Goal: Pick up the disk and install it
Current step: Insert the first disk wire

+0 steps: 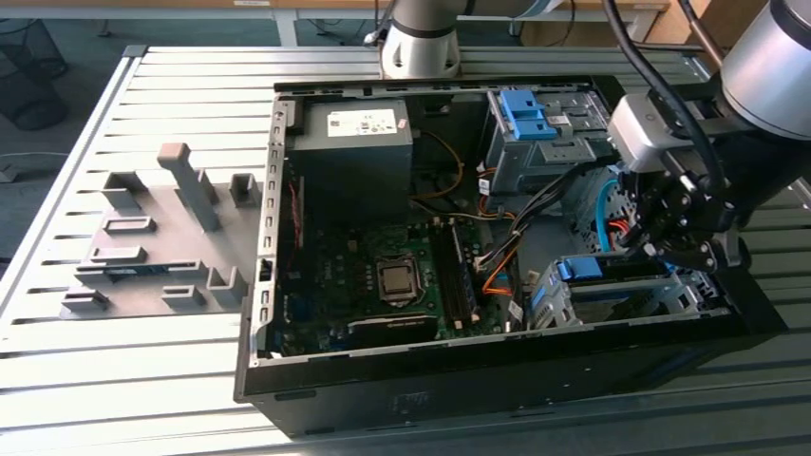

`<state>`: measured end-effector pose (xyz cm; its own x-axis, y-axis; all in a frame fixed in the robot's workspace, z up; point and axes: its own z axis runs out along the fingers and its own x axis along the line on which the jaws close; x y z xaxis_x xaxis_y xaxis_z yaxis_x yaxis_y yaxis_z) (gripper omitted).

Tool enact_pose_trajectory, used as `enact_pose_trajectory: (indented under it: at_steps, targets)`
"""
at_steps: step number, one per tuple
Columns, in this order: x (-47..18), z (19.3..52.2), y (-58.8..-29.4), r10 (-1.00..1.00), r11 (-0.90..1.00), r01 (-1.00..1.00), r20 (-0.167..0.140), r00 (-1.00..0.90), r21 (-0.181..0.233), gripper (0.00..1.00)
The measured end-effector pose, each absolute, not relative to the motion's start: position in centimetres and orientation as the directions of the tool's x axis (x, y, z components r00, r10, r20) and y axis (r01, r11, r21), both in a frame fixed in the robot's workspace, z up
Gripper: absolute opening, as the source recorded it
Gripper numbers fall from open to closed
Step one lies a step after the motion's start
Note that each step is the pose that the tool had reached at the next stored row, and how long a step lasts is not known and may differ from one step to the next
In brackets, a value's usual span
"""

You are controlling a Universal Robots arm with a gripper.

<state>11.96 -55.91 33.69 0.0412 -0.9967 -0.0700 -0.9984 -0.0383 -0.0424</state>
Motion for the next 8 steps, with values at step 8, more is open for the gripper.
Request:
enact_pose_trajectory:
  at_steps: [8]
  targets:
    - [11.91,33.41,-55.87,-0.997,-0.035,-0.998,-0.070,0.038,-0.043,0.16]
